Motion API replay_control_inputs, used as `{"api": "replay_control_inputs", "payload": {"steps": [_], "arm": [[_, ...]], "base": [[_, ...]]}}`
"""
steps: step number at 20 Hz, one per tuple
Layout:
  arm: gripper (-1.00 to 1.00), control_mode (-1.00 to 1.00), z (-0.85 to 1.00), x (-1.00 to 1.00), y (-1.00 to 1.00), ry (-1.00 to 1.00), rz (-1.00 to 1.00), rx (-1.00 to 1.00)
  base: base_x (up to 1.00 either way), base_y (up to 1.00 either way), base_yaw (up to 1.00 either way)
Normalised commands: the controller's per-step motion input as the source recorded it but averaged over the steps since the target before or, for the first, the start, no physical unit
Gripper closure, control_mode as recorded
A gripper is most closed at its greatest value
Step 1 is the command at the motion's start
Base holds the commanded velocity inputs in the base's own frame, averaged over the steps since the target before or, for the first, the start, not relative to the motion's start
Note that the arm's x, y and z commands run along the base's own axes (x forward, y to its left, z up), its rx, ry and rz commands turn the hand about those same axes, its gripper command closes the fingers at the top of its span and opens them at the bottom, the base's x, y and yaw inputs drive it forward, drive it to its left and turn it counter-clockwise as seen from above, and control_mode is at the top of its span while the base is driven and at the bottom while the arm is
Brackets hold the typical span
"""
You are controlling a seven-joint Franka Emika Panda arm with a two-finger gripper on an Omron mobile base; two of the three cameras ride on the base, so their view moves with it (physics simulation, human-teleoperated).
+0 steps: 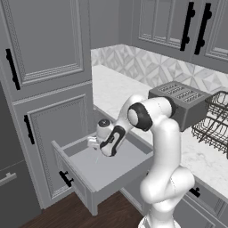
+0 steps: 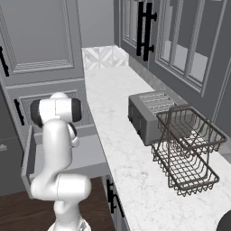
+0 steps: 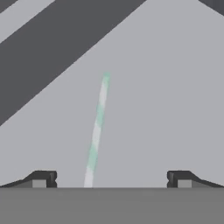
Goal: Take a straw from the drawer in front and place it inside the glass cup on the dining counter.
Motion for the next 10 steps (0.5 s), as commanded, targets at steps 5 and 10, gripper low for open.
{"api": "replay_control_inputs", "payload": {"steps": [5, 10], "arm": [[-1.00, -1.00, -0.08, 0.42, -0.10, 0.00, -0.08, 0.00], [-1.00, -1.00, 0.00, 0.18, 0.01, 0.00, 0.00, 0.01]], "base": [[0.00, 0.00, 0.00], [0.00, 0.00, 0.00]]}}
